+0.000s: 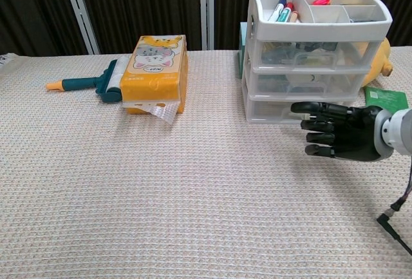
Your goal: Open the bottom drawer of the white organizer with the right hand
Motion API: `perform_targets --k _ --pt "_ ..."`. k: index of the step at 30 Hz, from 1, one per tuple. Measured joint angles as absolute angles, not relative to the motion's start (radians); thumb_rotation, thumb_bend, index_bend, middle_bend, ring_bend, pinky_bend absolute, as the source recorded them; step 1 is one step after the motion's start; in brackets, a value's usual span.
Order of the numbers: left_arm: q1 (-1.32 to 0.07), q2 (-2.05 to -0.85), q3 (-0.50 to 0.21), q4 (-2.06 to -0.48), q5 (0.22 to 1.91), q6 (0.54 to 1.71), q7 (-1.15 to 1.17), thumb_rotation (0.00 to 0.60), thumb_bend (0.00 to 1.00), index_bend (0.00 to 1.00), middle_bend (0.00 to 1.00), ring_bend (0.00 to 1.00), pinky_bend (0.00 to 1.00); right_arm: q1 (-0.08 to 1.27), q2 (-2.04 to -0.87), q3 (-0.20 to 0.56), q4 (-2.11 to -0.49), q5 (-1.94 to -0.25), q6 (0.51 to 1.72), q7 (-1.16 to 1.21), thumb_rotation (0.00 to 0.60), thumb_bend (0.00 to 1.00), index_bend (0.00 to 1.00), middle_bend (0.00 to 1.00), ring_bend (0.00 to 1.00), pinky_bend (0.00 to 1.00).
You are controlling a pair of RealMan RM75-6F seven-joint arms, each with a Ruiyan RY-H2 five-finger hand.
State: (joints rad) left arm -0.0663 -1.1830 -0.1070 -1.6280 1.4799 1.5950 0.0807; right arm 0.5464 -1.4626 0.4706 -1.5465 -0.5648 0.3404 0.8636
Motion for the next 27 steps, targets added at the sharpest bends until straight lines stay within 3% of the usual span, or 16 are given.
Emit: perform_targets --k 27 --pt "-0.071 -1.176 -0.111 -1.633 1.467 1.58 0.071 0.6 0.06 0.0 0.0 0.0 0.0 0.592 -1.585 0.512 -1.35 -0.47 0.301 0.89 0.6 0.25 0.21 0.88 0.92 0.74"
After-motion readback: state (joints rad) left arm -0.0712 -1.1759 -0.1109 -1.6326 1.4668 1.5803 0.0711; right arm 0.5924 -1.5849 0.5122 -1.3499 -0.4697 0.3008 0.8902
